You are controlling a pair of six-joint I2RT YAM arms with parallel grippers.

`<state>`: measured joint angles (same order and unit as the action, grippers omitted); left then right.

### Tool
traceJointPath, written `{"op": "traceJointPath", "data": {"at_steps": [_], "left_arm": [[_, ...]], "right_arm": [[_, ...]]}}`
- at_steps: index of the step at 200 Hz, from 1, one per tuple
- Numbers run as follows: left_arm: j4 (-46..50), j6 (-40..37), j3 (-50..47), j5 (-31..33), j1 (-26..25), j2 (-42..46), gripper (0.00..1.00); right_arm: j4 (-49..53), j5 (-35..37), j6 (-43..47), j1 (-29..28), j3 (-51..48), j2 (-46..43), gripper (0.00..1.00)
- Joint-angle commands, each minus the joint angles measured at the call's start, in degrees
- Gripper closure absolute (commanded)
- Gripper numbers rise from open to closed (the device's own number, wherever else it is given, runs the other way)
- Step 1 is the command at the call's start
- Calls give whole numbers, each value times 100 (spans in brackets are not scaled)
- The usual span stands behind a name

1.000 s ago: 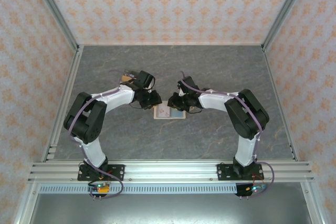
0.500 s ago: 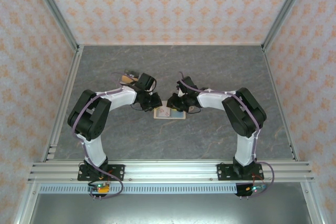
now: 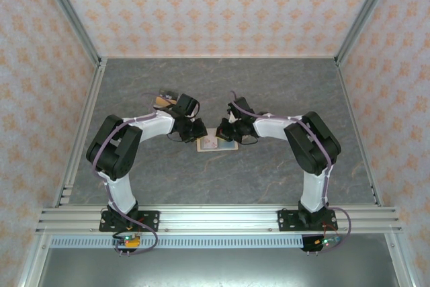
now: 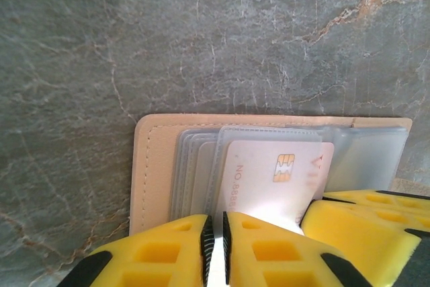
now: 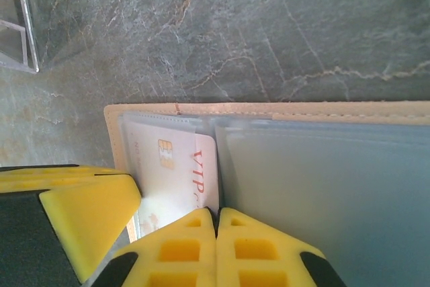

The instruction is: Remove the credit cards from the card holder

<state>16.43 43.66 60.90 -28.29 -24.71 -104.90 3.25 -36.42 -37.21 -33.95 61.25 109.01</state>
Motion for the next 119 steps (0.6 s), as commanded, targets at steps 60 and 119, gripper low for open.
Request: {"op": "traceJointPath", "data": {"at_steps": [60, 119], "left_arm": [[345, -147, 19, 178, 5, 93, 75], [225, -118, -80, 87, 3, 33, 79]], "right_arm": [[-330, 169, 87, 170, -478, -499, 100], [-325, 546, 181, 190, -702, -787, 100]]}}
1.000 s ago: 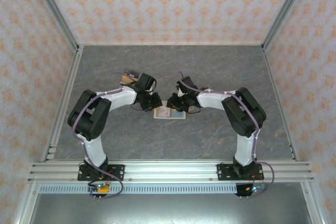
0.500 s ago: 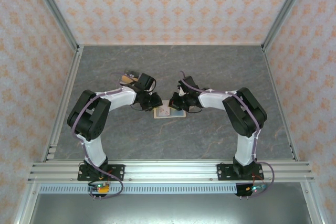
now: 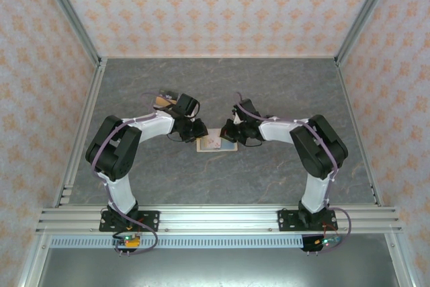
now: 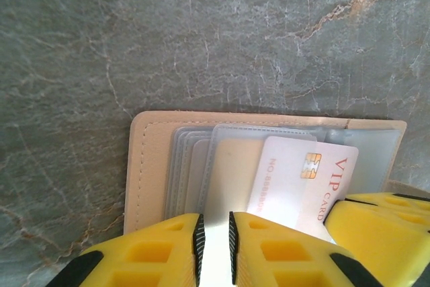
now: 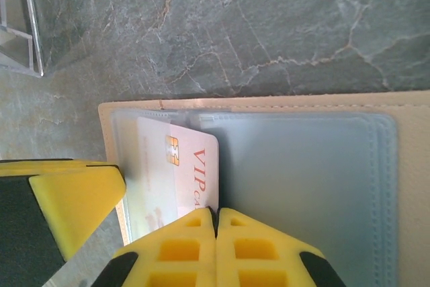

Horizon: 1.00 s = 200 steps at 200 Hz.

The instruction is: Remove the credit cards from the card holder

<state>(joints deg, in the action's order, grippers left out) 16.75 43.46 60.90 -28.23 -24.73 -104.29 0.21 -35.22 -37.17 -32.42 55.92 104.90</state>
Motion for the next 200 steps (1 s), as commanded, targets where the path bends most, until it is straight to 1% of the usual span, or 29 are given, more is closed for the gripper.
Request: {"op": "traceJointPath", "data": {"at_steps": [1, 29, 41, 53, 82, 104, 125, 170, 192, 200], "left_arm": [[199, -100, -75, 81, 4, -29, 79], [302, -237, 17, 16, 34, 146, 75], [255, -251, -7, -86, 72, 257, 72], [155, -235, -50, -222, 125, 414, 66], [-155, -91, -147, -596, 207, 843, 47], [-612, 95, -265, -979, 215, 1096, 37], [-1382, 443, -483, -1449, 215, 1178, 29], [-2530, 925, -741, -2079, 232, 1159, 23], [-2765, 978, -805, -2191, 232, 1230, 22], [-2856, 1015, -840, -2229, 245, 1261, 24]], "right_arm": [[-21, 436, 189, 40, -173, -384, 100], [-43, 663, 476, 99, -388, -818, 100], [-192, 615, 581, 154, -541, -1035, 100], [-367, 519, 648, 232, -676, -1234, 100], [-974, -71, 585, 463, -932, -1615, 100], [-1400, -535, 407, 543, -963, -1749, 100], [-1858, -951, 146, 548, -970, -1765, 100], [-2655, -1435, -411, 562, -969, -1732, 100], [-2837, -1526, -548, 562, -941, -1679, 100], [-2887, -1549, -583, 563, -932, -1661, 100]]}}
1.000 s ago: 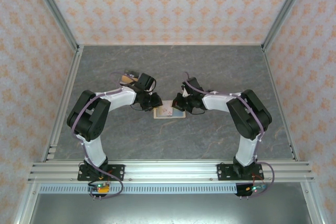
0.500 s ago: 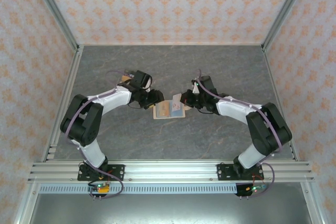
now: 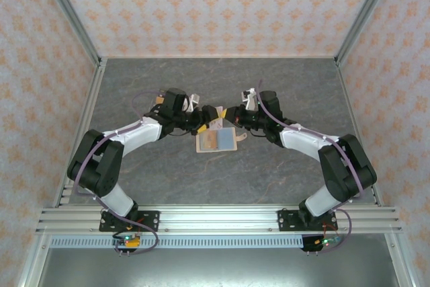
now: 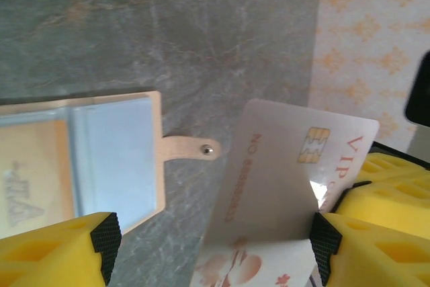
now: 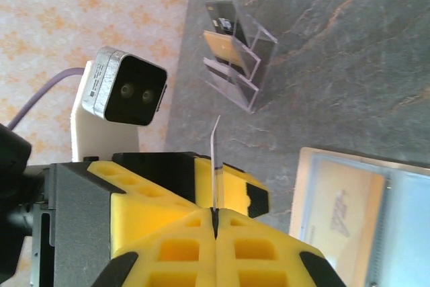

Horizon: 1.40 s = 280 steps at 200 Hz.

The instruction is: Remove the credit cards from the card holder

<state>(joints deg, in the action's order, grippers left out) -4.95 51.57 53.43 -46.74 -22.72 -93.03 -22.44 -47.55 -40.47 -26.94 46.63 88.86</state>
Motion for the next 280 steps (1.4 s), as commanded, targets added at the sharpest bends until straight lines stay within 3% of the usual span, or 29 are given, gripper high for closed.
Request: {"op": "traceJointPath", "data": {"at_steps": [1, 53, 122, 133, 146, 163, 193, 236, 280], "left_arm": [[-702, 213, -94, -383, 46, 140, 25], [-1099, 368, -255, -538, 110, 336, 50], [-1026, 274, -228, -502, 117, 421, 92], [-683, 86, -179, -390, 122, 480, 99], [-108, -258, -94, -152, 119, 610, 100], [983, -860, 103, 411, 123, 836, 100], [2717, -1538, 604, 1871, 128, 1147, 100], [4660, -1078, 1507, 4616, 136, 994, 100], [5404, 4, 2408, 6136, 136, 234, 100]], "right_arm": [[-626, -321, -256, 18, -4, -55, 100], [-1349, -526, -861, 250, -172, 143, 100], [-779, -454, -589, 255, -80, 97, 100], [-425, -337, -388, 257, -36, 27, 91], [241, -66, 11, 253, 52, -97, 73], [1252, 459, 617, 253, 211, -335, 52], [2274, 1505, 1250, 255, 245, -895, 28], [3011, 2503, 1474, 257, 314, -1156, 15], [2995, 2625, 1315, 253, 341, -1083, 9]]}}
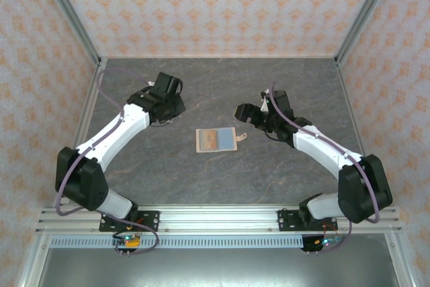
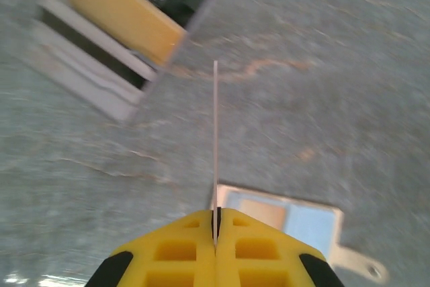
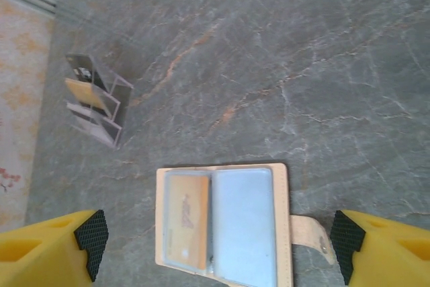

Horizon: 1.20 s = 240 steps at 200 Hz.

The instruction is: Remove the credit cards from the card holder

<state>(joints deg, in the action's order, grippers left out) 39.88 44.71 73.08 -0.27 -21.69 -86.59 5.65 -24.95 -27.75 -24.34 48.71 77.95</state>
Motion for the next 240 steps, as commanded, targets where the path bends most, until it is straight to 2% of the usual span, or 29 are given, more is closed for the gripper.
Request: {"op": "traceJointPath", "data": {"at_steps": [1, 22, 46, 90, 210, 240], "left_arm": [[932, 711, 466, 1527, 34, -433, 100], [1139, 1044, 918, 1955, 51, -866, 100], [1409, 1466, 1429, 2284, 76, -1389, 100], [1392, 2101, 1718, 2327, 180, -1967, 100], [1330, 3635, 1358, 2189, 302, -2117, 100], [1300, 3802, 1373, 2197, 298, -2218, 100]], "right_arm": [[188, 367, 42, -8, 141, 4, 8], [260, 422, -74, -8, 152, -44, 0], [334, 395, -190, -9, 119, -159, 1], [552, 321, -210, -10, 157, -164, 1], [621, 33, -6, -14, 370, 122, 0], [603, -76, 8, -11, 493, 262, 0]]}}
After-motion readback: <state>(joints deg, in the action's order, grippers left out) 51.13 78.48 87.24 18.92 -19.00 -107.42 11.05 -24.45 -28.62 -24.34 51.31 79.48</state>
